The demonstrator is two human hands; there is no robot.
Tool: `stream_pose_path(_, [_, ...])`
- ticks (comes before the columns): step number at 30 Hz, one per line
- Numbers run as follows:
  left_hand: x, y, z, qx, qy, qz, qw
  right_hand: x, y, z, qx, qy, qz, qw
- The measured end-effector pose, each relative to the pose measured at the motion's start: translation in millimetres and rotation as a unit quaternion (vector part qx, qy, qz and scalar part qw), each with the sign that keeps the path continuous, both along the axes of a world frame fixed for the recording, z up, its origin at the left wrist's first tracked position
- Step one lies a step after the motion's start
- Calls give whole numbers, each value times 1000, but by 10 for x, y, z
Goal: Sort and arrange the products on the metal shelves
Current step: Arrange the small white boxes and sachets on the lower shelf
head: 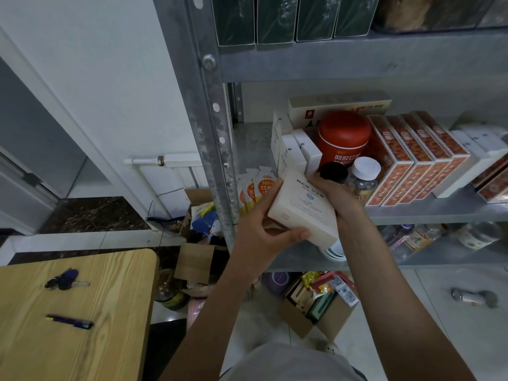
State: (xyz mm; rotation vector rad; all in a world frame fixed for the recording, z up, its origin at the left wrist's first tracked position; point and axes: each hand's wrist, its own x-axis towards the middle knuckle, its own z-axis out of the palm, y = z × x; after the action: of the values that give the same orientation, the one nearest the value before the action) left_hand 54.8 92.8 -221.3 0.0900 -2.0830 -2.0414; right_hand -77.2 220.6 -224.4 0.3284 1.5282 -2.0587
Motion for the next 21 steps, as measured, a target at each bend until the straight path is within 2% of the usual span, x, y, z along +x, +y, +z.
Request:
stream_pose_path(5, [-19,48,51,-11,11,61,998,59,-30,27,-9,-84,68,994])
stream_pose_path(9, [-58,82,83,-33,44,129,990,141,-86,-31,24,-77,87,993])
stream_pose_path(11, [-80,81,108,-45,54,174,982,177,-113,-96,-3,-77,84,993])
stream_pose_path(13, [-87,77,141,-12,52,209,976,177,-112,-168,-55,-90,66,992])
stream_pose_path(16, [-80,52,222,119,13,262,958,172,-91,-241,-115,-35,97,988])
stream_pose_path(18, [-78,4,252,158,-36,296,941,193,-88,-251,-156,33,130,979])
stream_pose_path(21, [-53,-51,277,213,-122,263,933,237,-129,-255,-135,122,137,974])
